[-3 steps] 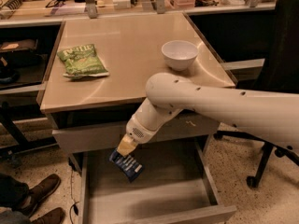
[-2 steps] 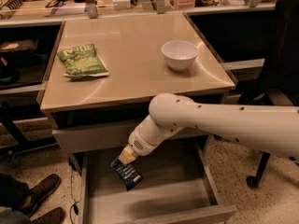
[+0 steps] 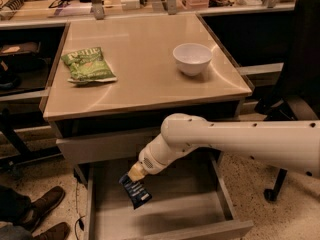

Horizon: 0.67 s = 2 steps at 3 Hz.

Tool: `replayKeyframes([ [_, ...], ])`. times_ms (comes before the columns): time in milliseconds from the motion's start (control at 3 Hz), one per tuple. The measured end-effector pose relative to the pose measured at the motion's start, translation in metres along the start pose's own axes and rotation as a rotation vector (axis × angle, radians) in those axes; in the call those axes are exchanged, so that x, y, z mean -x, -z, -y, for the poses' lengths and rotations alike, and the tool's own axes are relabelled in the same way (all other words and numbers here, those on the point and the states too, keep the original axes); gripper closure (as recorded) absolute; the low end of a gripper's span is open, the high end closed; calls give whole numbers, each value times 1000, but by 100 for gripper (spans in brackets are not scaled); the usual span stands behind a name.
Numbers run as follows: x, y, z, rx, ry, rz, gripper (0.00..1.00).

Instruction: Place rxbar blueberry into middle drawer

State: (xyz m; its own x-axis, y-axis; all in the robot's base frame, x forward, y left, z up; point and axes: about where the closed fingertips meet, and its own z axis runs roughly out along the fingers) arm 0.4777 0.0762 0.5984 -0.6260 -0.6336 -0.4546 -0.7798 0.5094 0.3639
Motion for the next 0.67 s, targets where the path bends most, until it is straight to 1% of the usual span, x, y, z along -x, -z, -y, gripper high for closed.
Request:
replayKeyframes([
  [333, -7, -34, 4, 38, -61, 40, 100],
  [667, -23, -76, 17, 55, -168, 98, 100],
])
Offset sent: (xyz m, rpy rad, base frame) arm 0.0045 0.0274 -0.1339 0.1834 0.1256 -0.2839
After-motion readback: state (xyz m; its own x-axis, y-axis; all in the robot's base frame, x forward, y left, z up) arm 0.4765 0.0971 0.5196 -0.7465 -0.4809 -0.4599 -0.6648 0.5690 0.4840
